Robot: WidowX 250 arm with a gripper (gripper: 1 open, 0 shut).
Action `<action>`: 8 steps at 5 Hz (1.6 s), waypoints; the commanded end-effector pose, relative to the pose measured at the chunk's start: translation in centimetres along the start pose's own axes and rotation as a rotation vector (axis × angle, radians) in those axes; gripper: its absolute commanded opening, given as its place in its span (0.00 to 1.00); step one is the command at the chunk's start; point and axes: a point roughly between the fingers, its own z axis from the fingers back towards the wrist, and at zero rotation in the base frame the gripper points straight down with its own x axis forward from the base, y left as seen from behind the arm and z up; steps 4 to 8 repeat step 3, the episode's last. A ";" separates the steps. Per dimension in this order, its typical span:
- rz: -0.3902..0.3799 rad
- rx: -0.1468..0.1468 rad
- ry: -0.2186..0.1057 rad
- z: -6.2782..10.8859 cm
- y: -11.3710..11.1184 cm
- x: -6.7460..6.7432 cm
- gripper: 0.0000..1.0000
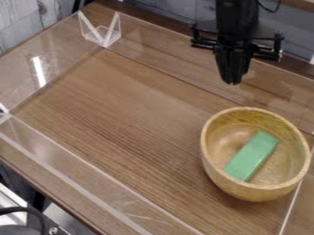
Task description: Put the green block in the brown bowl
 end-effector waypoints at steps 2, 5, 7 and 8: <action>-0.017 0.013 -0.102 2.4 0.5 2.6 0.00; -0.024 0.026 -0.128 3.1 0.8 4.0 0.00; -0.024 0.026 -0.128 3.1 0.8 4.0 0.00; -0.024 0.026 -0.128 3.1 0.8 4.0 0.00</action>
